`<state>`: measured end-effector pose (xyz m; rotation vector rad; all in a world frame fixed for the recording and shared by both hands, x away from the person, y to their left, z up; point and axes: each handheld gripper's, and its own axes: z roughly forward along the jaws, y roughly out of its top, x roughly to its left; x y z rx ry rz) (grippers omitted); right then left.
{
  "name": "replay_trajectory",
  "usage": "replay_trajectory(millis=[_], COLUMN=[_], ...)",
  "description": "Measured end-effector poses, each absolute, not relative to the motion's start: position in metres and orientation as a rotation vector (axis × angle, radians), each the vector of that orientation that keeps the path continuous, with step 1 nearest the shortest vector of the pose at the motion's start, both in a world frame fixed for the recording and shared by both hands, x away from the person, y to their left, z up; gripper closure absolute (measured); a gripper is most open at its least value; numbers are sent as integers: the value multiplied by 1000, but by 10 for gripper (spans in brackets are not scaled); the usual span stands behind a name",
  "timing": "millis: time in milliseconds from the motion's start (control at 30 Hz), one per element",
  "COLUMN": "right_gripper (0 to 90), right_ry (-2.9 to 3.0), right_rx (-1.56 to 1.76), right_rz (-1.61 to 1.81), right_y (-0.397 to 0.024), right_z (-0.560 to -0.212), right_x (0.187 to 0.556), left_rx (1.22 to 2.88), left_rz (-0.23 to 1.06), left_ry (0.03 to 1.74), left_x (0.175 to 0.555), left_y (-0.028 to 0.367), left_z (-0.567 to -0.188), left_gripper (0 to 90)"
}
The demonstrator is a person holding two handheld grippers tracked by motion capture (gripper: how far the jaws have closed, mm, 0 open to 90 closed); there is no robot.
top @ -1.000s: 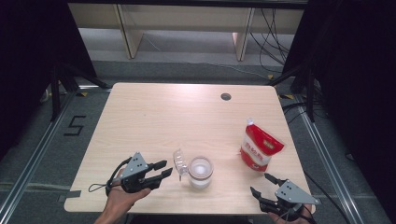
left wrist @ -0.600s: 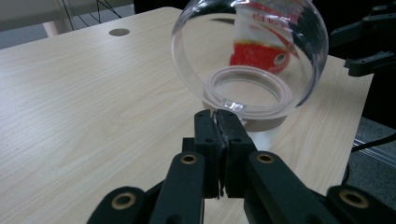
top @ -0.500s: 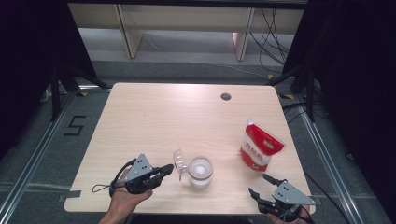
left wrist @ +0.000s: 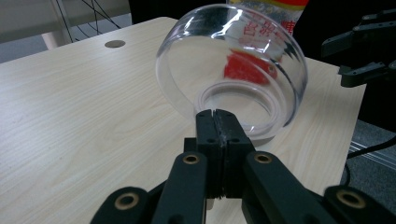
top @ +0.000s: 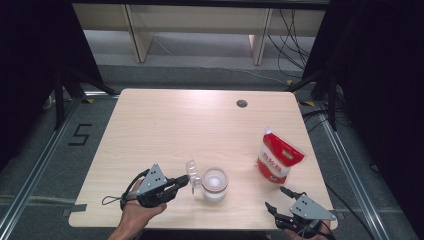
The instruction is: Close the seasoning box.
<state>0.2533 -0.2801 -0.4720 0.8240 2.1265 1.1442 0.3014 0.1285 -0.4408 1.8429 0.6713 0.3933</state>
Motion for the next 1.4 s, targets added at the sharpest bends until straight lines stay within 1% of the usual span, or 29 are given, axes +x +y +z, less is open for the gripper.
replay_trajectory(millis=[33,100,267,433,567,633,767,900,1000,1033,1100,1200,1267,1300,1400], right_gripper=[331,331,332,332,332,332,332,332,332,332,331,329,328,325,305], right_ry=[2127,2126,2128,2129,2129,2130,2133,2136,2129,2129,2122,2121,2124,2107,2115], right_rx=[825,822,822,825,816,814,813,807,819,825,835,877,898,896,950], right_rz=[1144,1146,1147,1152,1149,1148,1153,1153,1161,1166,1184,1249,1288,1308,1380], right_y=[-280,-280,-280,-279,-279,-279,-279,-279,-279,-279,-280,-280,-280,-281,-283], right_z=[-472,-472,-472,-472,-472,-472,-472,-472,-472,-472,-472,-472,-472,-472,-473], right_x=[253,254,253,253,253,253,252,253,253,253,253,254,255,255,256], left_rx=[1838,1841,1838,1852,1841,1853,1854,1850,1856,1848,1850,1837,1835,1854,1860], left_rz=[387,391,378,391,377,389,377,365,363,344,334,295,274,286,274], left_ry=[680,643,674,645,660,626,629,642,638,641,631,667,666,648,674], left_x=[300,302,301,302,302,304,306,304,304,303,302,299,297,297,292], left_y=[127,126,123,121,117,116,111,110,113,114,117,119,121,123,127], left_z=[-441,-441,-440,-438,-438,-437,-437,-439,-438,-439,-438,-440,-441,-441,-444], left_gripper=[884,883,883,883,882,881,877,849,792,768,706,589,528,500,429])
